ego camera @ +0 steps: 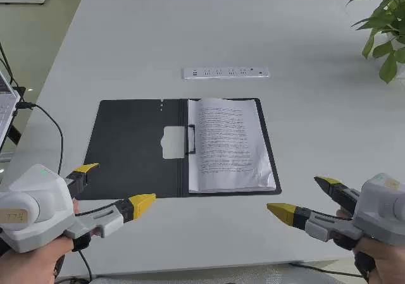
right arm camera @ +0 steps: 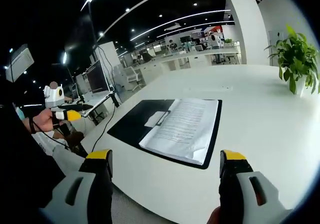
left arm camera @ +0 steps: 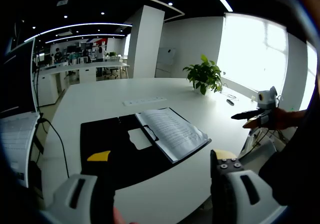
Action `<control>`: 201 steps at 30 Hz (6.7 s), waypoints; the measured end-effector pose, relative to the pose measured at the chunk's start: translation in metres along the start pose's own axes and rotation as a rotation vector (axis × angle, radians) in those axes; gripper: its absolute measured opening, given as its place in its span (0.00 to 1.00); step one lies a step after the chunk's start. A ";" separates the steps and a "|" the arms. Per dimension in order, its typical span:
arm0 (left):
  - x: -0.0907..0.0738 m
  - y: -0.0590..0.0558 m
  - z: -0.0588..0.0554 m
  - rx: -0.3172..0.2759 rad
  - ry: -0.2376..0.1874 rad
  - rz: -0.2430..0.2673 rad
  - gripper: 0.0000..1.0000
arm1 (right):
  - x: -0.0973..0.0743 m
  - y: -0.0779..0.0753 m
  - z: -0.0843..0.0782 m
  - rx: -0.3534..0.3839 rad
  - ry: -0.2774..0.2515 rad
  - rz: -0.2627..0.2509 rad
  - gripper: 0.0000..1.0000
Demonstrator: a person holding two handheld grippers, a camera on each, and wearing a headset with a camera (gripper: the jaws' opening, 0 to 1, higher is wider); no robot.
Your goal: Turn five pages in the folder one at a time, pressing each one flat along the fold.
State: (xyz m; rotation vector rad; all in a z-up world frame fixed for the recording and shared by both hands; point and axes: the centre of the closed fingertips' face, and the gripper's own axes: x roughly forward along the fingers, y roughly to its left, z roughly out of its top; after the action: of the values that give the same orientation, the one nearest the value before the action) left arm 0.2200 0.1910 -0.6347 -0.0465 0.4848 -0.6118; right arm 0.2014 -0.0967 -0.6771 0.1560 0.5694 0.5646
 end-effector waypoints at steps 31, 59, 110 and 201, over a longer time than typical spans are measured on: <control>0.000 0.004 0.009 -0.001 -0.019 0.007 0.80 | 0.004 0.004 0.007 -0.020 0.003 0.015 0.88; 0.007 0.005 0.012 -0.008 -0.021 0.006 0.80 | -0.001 -0.004 0.011 -0.025 0.008 -0.003 0.88; 0.096 -0.065 0.039 0.101 0.011 -0.223 0.79 | -0.014 -0.019 0.005 0.005 -0.001 -0.038 0.88; 0.303 -0.132 -0.076 0.310 0.318 -0.198 0.52 | 0.004 -0.067 -0.011 0.098 0.050 0.000 0.84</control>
State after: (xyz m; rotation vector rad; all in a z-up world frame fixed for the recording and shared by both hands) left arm 0.3293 -0.0800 -0.8061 0.3045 0.6923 -0.8890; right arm 0.2292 -0.1508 -0.7078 0.2349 0.6456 0.5422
